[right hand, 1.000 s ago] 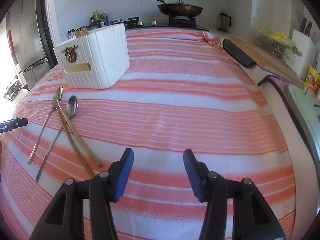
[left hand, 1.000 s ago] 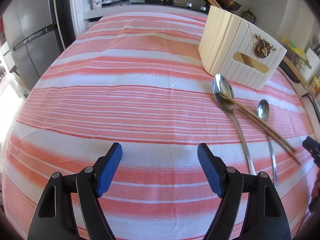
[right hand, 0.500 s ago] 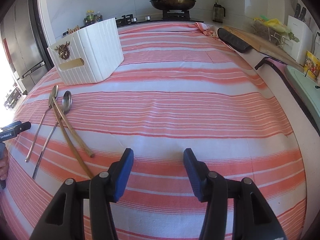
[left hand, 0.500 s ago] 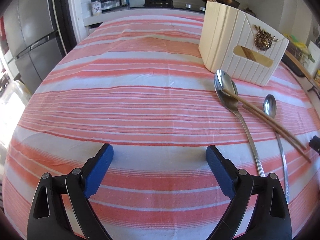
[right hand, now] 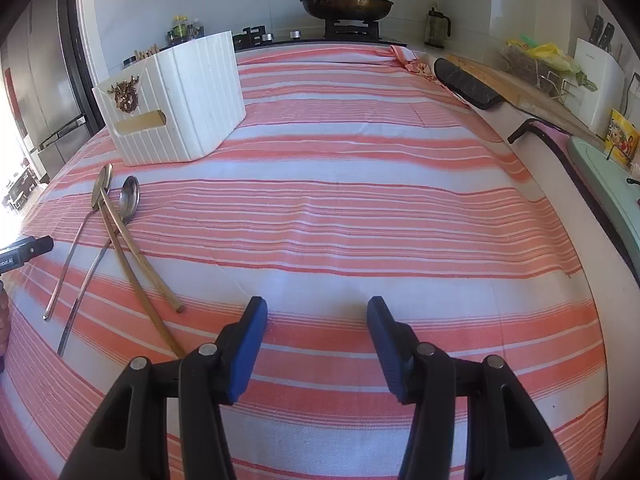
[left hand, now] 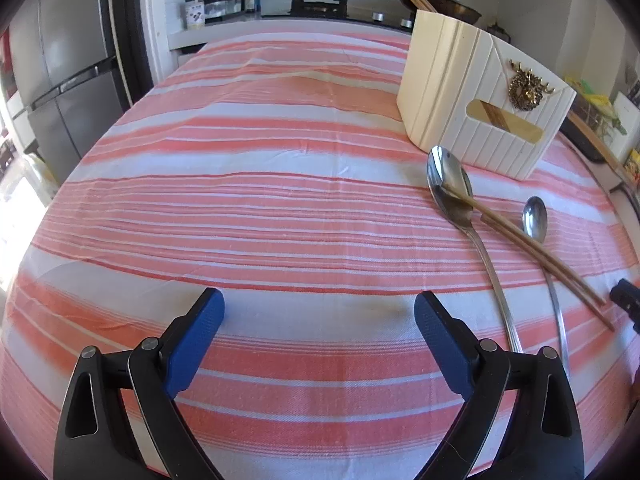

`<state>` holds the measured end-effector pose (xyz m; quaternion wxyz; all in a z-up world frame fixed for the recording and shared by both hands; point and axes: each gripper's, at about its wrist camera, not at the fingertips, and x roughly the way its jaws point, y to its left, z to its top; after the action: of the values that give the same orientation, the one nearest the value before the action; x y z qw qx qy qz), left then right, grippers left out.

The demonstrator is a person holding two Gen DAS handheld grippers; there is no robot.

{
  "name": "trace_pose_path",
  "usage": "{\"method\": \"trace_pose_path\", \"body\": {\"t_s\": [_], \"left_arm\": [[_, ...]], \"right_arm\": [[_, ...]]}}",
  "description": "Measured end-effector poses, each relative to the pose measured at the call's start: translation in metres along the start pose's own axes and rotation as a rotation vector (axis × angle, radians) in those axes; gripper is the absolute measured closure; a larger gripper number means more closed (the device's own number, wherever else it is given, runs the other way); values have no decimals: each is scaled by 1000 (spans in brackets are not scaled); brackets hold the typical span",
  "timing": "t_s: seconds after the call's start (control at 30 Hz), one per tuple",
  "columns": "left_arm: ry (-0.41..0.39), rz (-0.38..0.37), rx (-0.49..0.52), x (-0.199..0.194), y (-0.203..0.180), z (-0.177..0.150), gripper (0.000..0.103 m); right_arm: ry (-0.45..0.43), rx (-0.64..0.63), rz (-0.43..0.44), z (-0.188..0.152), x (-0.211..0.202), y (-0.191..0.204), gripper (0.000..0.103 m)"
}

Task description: Organize utensils

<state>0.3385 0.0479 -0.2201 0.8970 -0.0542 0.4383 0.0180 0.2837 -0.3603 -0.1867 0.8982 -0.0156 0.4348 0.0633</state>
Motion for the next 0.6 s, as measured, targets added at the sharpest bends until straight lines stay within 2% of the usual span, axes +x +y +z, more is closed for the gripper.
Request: {"method": "trace_pose_path", "body": {"t_s": [0.07,0.17,0.23,0.33,0.43,0.5,0.53,0.57,0.6], "left_arm": [[-20,-14,-29,-5,1,1,8],[-42,-97,-72,-15,-8,4,8],[-33,-131,-34,-17,-26,7,8],[-21,-126,65,-15,-59,10,8],[-4,-84,133,-4,-87,14,15],[19,-54,161,6,-99,16,21],[30,-45,174,10,-103,16,23],[40,-32,185,14,-106,16,28],[35,-26,192,14,-107,15,31]], "right_arm": [[0,-2,-2,0,0,1,50],[-1,1,-1,0,0,1,50],[-11,17,7,1,-4,0,50],[-36,9,111,17,-17,9,50],[-15,-130,230,41,-20,43,50],[51,-216,321,53,-6,67,57],[80,-260,332,56,2,79,71],[104,-309,329,58,11,90,75],[123,-349,333,60,18,99,76]]}}
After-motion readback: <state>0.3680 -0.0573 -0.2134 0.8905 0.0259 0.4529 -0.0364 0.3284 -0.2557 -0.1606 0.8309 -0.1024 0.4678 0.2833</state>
